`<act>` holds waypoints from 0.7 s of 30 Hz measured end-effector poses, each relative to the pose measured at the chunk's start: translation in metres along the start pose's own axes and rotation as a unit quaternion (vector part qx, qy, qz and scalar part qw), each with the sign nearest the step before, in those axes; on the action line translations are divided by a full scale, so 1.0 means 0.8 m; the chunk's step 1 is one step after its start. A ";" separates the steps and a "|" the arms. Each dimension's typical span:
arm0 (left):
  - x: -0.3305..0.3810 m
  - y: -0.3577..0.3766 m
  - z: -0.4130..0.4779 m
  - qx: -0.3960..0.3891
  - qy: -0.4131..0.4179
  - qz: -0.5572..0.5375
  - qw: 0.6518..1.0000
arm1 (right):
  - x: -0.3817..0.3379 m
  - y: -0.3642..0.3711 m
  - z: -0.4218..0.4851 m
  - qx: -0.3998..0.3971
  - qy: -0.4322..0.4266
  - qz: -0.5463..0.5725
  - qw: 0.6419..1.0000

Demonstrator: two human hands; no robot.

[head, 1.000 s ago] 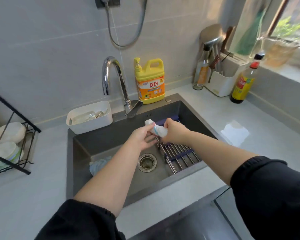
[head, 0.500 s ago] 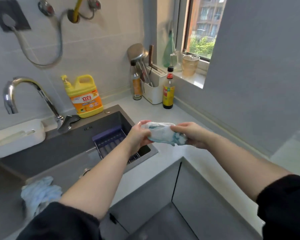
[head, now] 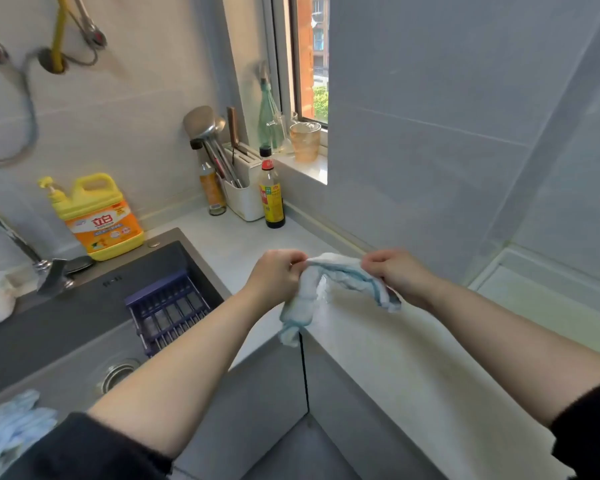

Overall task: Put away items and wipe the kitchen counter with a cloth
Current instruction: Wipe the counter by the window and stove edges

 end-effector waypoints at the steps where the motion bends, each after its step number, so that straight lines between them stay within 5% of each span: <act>1: 0.012 0.004 0.005 -0.008 0.008 0.070 0.998 | 0.000 -0.008 -0.004 0.008 0.005 -0.034 0.999; 3: 0.026 0.004 0.013 -0.010 0.004 0.089 0.996 | -0.002 -0.016 -0.007 0.010 0.005 -0.062 0.998; 9: 0.057 0.017 0.032 -0.062 0.008 -0.159 0.985 | -0.023 -0.019 -0.018 -0.012 -0.021 -0.259 0.966; 12: 0.078 0.009 0.032 -0.090 0.055 -0.122 0.987 | -0.027 -0.027 -0.016 -0.011 -0.015 -0.363 0.932; 16: 0.076 0.008 0.030 -0.176 0.050 0.059 0.981 | -0.053 -0.054 -0.024 0.082 -0.073 -0.323 0.940; 18: 0.050 0.013 0.028 -0.223 -0.013 0.163 0.961 | -0.052 -0.065 -0.024 0.103 -0.083 -0.181 0.974; 19: 0.035 0.009 0.027 -0.230 -0.031 0.161 0.959 | -0.042 -0.067 -0.020 0.090 -0.070 -0.086 0.990; 21: 0.005 -0.007 0.022 -0.214 -0.048 -0.027 0.975 | -0.030 -0.067 -0.015 0.033 -0.036 -0.075 0.996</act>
Point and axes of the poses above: each hand's wrist, its own z-axis towards the middle knuckle, its own y-axis out of the palm, x = y × z, the point moved 10 cm from there along z, towards the middle knuckle, and after that the axes turned 15 degrees about -x, right-handed, at the moved point
